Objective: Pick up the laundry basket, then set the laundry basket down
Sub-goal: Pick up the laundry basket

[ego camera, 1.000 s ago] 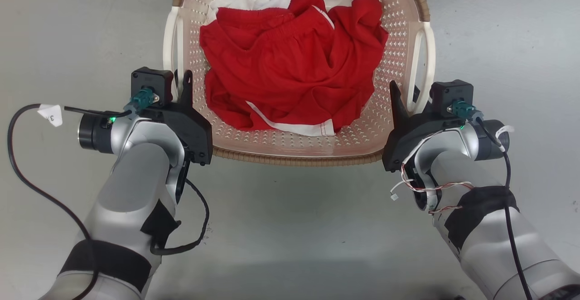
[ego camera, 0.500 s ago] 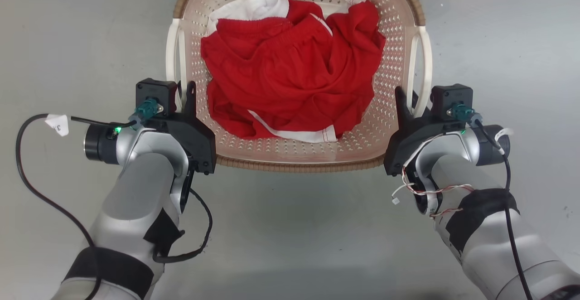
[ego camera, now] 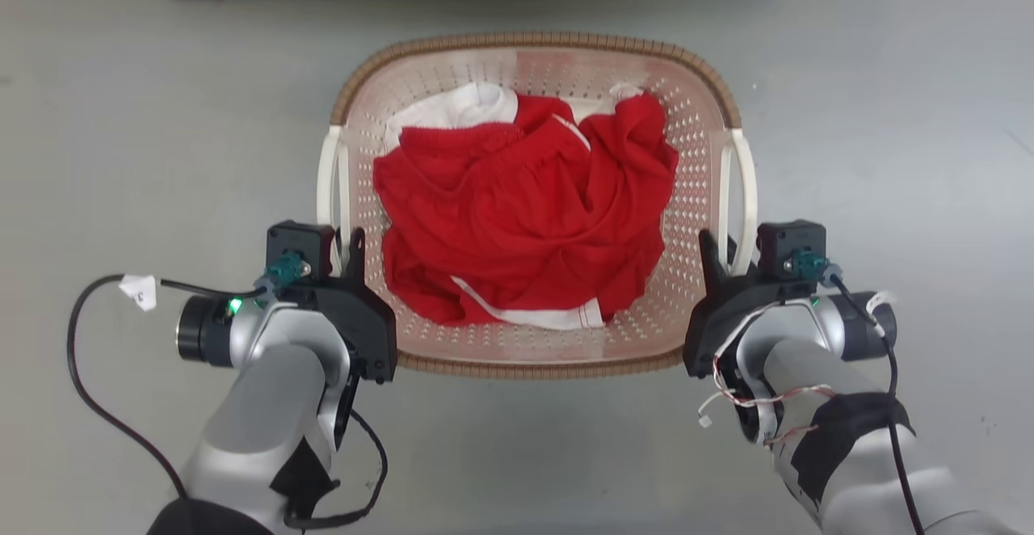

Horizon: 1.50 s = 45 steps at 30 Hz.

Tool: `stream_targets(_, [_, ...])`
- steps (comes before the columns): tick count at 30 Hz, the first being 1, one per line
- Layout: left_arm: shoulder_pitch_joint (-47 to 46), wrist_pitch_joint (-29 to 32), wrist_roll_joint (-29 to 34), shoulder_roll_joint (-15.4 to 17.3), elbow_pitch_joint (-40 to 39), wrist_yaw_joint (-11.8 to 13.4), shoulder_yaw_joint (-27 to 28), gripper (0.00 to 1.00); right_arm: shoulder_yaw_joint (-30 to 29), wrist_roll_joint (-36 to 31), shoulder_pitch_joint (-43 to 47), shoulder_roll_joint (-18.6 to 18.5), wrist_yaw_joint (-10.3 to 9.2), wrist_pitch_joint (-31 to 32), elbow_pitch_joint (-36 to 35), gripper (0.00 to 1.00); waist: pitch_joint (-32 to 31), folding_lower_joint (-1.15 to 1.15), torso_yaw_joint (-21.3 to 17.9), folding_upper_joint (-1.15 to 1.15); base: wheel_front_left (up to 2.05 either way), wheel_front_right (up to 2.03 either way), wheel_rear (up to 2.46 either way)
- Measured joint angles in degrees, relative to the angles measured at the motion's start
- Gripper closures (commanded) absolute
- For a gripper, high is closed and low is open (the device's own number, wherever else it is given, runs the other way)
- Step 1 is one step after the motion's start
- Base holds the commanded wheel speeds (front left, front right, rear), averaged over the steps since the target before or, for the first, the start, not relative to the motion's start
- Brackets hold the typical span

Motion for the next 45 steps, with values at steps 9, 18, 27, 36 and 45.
stream_targets(9, [5.75, 0.62, -3.52, 0.07, -0.03, 0.51, -3.27, 1.0, 2.48, 3.14, 5.28, 0.15, 0.0, 0.27, 0.42, 1.0, -6.45, 0.0, 0.28, 0.0, 0.0, 0.0, 0.0])
stream_targets(18, [11.73, 2.11, -6.86, -0.07, 0.71, 1.0, -5.22, 1.0, 5.27, 5.84, 10.51, 0.51, 0.0, 1.98, 0.76, 1.0, -13.26, 0.0, 0.55, 0.0, 0.0, 0.0, 0.0])
stream_targets(27, [16.92, 3.68, -8.86, -0.12, 1.23, 1.49, -7.25, 1.0, 7.75, 8.12, 15.91, 0.73, 0.0, 3.63, 0.98, 1.0, -19.63, 0.0, 0.5, 0.0, 0.0, 0.0, 0.0])
stream_targets(36, [21.4, 5.11, -11.36, -0.07, 0.99, 1.93, -9.7, 1.0, 9.9, 10.79, 20.72, 0.73, 0.0, 5.55, 0.8, 1.0, -25.56, 0.0, 0.25, -0.01, 0.0, 0.0, 0.0])
stream_targets(45, [26.22, 6.36, -13.79, 0.21, 0.62, 2.2, -11.99, 1.0, 11.93, 13.44, 25.64, 0.7, 0.0, 6.68, 0.13, 1.0, -31.65, 0.0, -0.26, -0.01, 0.0, 0.0, 0.0])
